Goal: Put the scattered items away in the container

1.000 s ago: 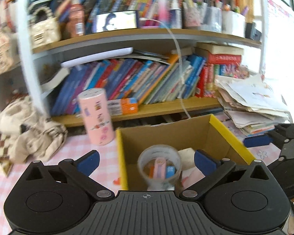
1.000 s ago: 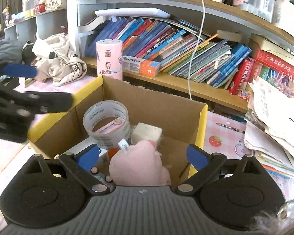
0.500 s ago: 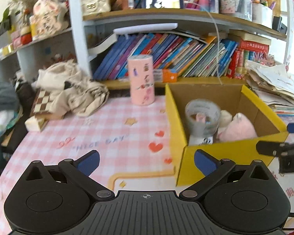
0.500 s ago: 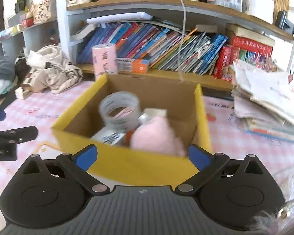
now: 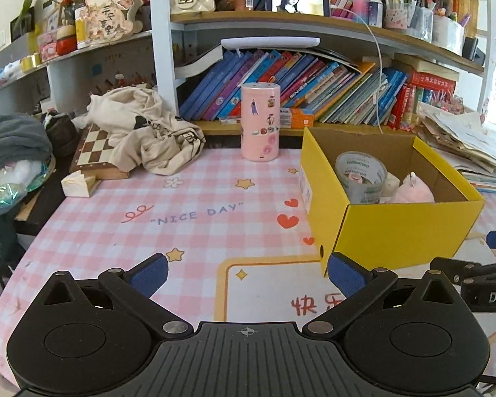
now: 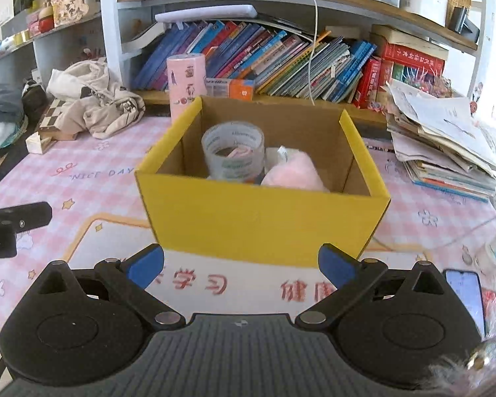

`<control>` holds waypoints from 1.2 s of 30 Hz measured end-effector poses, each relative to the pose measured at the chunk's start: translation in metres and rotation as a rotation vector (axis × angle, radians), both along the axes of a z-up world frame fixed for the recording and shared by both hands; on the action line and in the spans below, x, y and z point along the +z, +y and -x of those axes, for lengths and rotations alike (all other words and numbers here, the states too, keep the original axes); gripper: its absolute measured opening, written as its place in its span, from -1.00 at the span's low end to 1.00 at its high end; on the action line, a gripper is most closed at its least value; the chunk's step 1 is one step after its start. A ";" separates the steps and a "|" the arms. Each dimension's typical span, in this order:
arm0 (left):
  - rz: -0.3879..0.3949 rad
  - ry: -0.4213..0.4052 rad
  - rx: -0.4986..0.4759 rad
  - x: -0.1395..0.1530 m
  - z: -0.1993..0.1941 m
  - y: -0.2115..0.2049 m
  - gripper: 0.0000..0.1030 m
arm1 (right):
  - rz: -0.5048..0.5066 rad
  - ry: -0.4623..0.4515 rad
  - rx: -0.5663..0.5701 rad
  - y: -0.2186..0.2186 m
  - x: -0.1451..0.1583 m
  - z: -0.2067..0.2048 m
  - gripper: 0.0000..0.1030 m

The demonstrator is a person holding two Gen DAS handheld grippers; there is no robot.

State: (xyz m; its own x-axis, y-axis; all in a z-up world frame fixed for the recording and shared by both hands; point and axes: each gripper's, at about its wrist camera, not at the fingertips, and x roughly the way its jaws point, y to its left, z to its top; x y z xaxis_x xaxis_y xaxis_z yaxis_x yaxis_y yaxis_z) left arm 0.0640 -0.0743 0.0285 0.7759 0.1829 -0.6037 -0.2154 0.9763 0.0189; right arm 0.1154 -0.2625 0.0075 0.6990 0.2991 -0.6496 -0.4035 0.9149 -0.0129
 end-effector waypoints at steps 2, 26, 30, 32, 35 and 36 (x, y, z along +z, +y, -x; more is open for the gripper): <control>0.001 -0.007 -0.011 0.001 0.005 0.002 1.00 | 0.015 -0.004 0.001 0.005 -0.001 0.008 0.96; 0.020 0.022 -0.107 -0.008 0.045 0.008 1.00 | 0.059 0.037 -0.025 0.020 -0.012 0.078 1.00; 0.016 0.029 -0.091 -0.008 0.048 0.014 1.00 | 0.058 0.026 -0.008 0.027 -0.012 0.084 1.00; 0.016 0.037 -0.096 -0.010 0.049 0.015 1.00 | 0.059 0.029 -0.007 0.029 -0.012 0.085 1.00; 0.018 0.044 -0.104 -0.011 0.051 0.016 1.00 | 0.058 0.035 -0.011 0.030 -0.013 0.086 1.00; 0.019 0.045 -0.106 -0.011 0.052 0.016 1.00 | 0.056 0.037 -0.012 0.029 -0.013 0.087 1.00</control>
State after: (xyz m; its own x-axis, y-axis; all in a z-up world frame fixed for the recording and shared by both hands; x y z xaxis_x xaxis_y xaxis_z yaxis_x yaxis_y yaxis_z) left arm 0.0117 -0.0587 0.0173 0.7624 0.0901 -0.6408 -0.1108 0.9938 0.0080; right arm 0.0287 -0.2331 -0.0059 0.6777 0.2526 -0.6906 -0.3932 0.9181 -0.0500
